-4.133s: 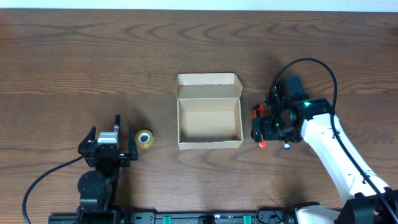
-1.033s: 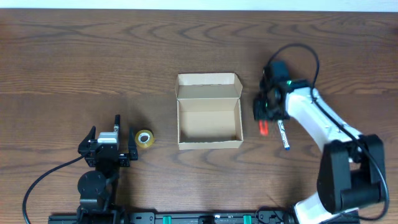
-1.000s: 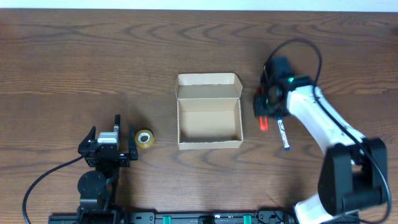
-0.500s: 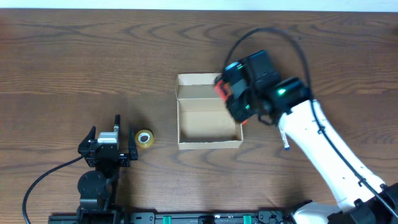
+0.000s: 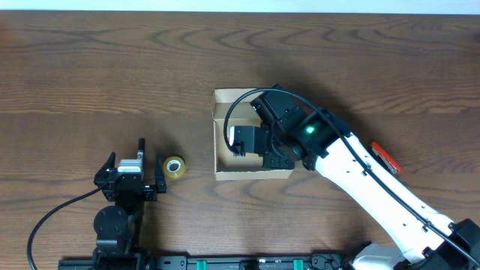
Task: Pack container
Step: 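Carry the box cutter into the cardboard box and release it, then move the right gripper back over the blue-capped marker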
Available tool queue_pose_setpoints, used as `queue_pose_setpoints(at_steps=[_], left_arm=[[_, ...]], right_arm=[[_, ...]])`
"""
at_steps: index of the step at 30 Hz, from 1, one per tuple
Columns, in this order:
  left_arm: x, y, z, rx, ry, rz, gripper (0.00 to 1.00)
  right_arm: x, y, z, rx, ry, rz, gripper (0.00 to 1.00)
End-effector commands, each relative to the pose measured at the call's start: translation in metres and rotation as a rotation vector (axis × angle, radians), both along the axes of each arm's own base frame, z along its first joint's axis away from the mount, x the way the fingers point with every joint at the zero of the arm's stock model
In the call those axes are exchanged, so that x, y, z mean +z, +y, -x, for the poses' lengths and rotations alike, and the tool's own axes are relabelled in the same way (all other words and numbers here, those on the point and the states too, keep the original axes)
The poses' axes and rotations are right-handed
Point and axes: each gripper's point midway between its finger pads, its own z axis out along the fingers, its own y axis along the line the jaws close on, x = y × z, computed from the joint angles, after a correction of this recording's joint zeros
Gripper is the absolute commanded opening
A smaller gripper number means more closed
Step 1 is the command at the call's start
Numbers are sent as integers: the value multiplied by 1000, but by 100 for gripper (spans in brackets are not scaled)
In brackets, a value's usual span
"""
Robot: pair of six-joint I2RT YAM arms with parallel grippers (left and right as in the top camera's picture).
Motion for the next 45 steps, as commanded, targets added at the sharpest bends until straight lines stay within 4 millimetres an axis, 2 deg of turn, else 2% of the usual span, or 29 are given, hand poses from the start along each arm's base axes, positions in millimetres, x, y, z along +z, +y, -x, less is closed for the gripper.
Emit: queue_pose_setpoints(at_steps=[1, 5, 14, 17, 23, 27, 28, 30, 32, 34, 35, 37, 40, 43, 45], left_arm=[[-18, 4, 0, 22, 39, 3, 95], [-18, 4, 0, 22, 39, 3, 95], [-18, 4, 0, 22, 39, 3, 95], [-18, 4, 0, 22, 39, 3, 95], [-18, 4, 0, 22, 39, 3, 95], [-18, 4, 0, 22, 39, 3, 95], [-18, 4, 0, 22, 39, 3, 95], [-18, 4, 0, 22, 39, 3, 95], [-18, 4, 0, 22, 39, 3, 95], [-18, 4, 0, 22, 39, 3, 95], [-18, 4, 0, 22, 39, 3, 95], [-18, 4, 0, 22, 39, 3, 95], [-18, 4, 0, 22, 39, 3, 95], [-18, 4, 0, 22, 39, 3, 95], [-18, 4, 0, 22, 39, 3, 95]], right_arm=[[-7, 3, -9, 40, -10, 13, 1], [-25, 6, -12, 50, 25, 40, 1], [-95, 3, -28, 14, 167, 128, 1], [-113, 3, -32, 0, 205, 121, 1], [-137, 7, -38, -19, 270, 73, 1], [-142, 6, -37, -21, 282, 80, 1], [-142, 6, -37, -20, 282, 81, 8], [-142, 6, -37, -20, 282, 80, 28], [-142, 6, -37, -25, 284, 80, 31], [-141, 6, -37, -37, 285, 78, 45], [-139, 7, -37, -47, 286, 75, 48], [-130, 8, -36, -57, 288, 65, 50], [-99, 10, -38, -107, 284, 35, 48], [-56, 8, -45, -240, 267, -21, 49], [-23, 3, -48, -360, 265, -63, 43]])
